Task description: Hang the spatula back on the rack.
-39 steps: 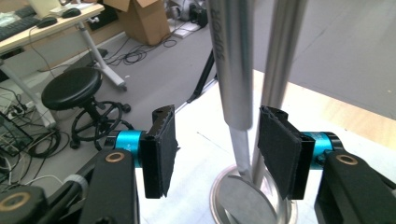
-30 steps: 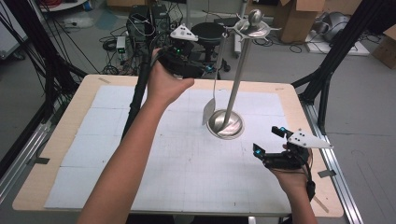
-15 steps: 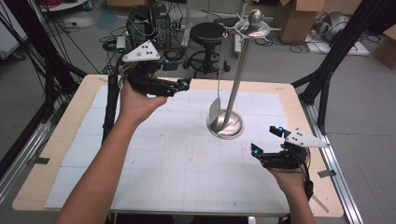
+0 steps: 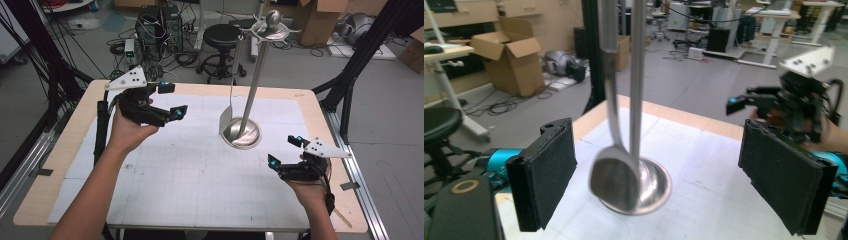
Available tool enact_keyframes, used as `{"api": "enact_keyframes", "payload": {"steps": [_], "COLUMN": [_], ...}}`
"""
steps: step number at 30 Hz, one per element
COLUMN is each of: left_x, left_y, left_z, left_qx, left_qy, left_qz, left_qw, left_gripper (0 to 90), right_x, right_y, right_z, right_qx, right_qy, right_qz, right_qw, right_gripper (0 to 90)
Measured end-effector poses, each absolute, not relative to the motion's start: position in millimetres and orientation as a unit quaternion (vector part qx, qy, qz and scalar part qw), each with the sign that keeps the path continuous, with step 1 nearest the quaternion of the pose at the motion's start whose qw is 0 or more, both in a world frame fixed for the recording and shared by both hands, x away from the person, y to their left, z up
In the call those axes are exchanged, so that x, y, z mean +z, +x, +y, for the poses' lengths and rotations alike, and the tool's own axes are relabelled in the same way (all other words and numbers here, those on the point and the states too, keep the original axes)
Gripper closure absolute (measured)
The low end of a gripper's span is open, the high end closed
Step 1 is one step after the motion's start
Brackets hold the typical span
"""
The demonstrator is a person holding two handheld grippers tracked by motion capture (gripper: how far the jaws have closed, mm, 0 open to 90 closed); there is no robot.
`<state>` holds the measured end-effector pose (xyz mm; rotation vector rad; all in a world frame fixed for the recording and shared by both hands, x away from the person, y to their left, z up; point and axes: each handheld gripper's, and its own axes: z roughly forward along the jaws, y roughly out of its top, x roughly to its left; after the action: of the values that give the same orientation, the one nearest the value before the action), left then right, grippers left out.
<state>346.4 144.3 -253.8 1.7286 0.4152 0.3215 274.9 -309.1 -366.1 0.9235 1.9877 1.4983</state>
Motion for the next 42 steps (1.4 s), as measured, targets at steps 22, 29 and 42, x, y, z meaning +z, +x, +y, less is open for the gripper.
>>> {"api": "enact_keyframes", "payload": {"steps": [22, 29, 42], "left_x": [-326.8, -342.5, -366.8], "left_y": [299.8, 287.2, 284.1], "left_z": [178.7, 188.1, 204.9], "left_qx": [0.110, 0.110, 0.118], "left_qy": [0.747, 0.752, 0.750], "left_qz": [0.183, 0.174, 0.176], "left_qw": [0.630, 0.626, 0.627], "left_gripper": [1.6, 1.6, 1.7], "right_x": [-367.8, -370.5, -376.1], "right_y": [275.2, 275.2, 275.3], "right_z": [-306.3, -305.0, -307.1], "right_qx": [0.548, 0.545, 0.550], "right_qy": [0.333, 0.333, 0.329], "right_qz": [0.730, 0.733, 0.733], "right_qw": [0.237, 0.233, 0.227], "right_gripper": [2.5, 2.5, 2.5]}}
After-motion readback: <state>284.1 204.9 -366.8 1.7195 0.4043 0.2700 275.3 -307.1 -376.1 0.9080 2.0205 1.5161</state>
